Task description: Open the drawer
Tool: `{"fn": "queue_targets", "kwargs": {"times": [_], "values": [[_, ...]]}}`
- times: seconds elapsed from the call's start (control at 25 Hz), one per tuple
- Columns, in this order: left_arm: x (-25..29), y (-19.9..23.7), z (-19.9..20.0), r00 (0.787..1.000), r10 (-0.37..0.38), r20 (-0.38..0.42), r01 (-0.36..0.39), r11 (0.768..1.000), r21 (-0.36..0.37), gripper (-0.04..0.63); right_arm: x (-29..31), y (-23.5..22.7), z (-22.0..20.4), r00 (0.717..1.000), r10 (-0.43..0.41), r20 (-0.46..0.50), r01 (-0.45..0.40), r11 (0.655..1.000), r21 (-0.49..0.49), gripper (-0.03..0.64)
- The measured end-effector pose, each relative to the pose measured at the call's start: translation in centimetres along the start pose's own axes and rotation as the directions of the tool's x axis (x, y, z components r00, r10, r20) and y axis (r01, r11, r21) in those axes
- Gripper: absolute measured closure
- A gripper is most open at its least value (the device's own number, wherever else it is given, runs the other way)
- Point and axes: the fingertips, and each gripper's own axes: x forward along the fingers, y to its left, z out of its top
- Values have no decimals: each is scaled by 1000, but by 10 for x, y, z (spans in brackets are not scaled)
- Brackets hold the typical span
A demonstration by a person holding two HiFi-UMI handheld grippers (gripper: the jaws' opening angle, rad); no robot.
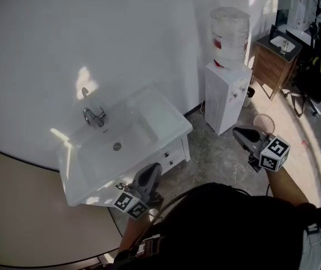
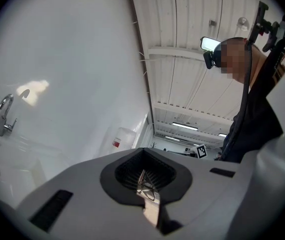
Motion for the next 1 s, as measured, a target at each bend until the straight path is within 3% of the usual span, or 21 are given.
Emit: {"fn": "queue_targets", "kwargs": {"times": [0.32,0.56,0.64,0.8,1.0], "values": [[-13,44,14,994,105,30,-105,994,2,595,64,-14,7,996,90,6,-90,996,-3,618],[7,57,16,974,219,52,-221,974,44,595,104,-55,0,977,215,3,-215,977,12,618],[16,62,19,955,287,79,-292,954,66,595,120,-79,0,962,273,8,-273,962,19,618],[45,67,23,896,417,152,-429,902,52,595,154,-128,11,924,383,10,-383,924,18,618],[104,64,18,836,519,181,-534,844,46,595,195,-174,24,842,539,1,-539,842,15,618]]}}
